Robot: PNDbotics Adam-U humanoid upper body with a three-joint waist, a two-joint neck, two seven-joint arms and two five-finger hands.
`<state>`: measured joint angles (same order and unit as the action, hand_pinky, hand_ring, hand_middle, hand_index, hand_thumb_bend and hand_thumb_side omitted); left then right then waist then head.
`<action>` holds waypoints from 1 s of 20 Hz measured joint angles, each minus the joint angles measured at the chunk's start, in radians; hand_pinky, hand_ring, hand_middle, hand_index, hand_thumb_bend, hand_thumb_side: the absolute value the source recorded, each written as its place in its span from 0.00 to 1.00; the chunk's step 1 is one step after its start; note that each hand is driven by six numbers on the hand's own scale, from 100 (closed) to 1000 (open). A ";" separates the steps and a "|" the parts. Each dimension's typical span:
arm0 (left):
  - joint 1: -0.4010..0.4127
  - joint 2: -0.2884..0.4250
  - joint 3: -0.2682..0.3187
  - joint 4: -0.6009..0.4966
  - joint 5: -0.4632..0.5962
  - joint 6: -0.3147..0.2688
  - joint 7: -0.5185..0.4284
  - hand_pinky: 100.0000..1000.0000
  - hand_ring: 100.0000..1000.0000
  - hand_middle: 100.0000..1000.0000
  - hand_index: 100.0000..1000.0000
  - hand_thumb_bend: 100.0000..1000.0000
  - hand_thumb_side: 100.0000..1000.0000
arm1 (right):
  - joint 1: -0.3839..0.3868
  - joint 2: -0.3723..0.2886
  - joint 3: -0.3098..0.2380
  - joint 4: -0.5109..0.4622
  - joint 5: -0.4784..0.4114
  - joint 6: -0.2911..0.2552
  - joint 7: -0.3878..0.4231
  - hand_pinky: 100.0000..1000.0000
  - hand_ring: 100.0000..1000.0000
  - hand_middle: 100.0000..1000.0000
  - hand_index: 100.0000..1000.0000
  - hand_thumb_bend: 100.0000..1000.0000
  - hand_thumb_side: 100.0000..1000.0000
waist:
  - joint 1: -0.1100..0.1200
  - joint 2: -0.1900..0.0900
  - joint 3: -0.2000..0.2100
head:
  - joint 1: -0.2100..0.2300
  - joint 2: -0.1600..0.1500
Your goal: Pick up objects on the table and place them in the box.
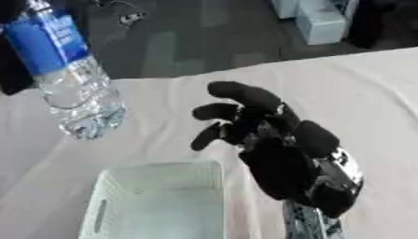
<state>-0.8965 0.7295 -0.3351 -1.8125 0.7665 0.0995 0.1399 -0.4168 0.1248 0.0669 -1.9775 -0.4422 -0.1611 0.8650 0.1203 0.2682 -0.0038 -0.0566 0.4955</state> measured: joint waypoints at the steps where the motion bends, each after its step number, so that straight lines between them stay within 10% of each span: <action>1: 0.000 -0.001 -0.004 -0.008 0.006 0.003 0.005 0.00 0.00 0.00 0.09 0.71 0.41 | 0.003 0.003 0.000 0.001 0.003 0.002 -0.001 0.66 0.83 0.89 0.92 0.00 1.00 | 0.000 -0.004 0.000 | -0.002 0.005; 20: 0.036 -0.104 -0.066 0.003 0.007 0.017 -0.017 0.00 0.00 0.00 0.10 0.72 0.43 | 0.028 0.047 0.004 0.003 0.021 0.015 -0.007 0.66 0.83 0.89 0.91 0.00 1.00 | -0.007 -0.034 -0.029 | -0.024 0.049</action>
<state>-0.8609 0.6251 -0.4013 -1.8094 0.7739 0.1162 0.1230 -0.3887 0.1718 0.0709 -1.9744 -0.4211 -0.1459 0.8585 0.1135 0.2344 -0.0324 -0.0803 0.5450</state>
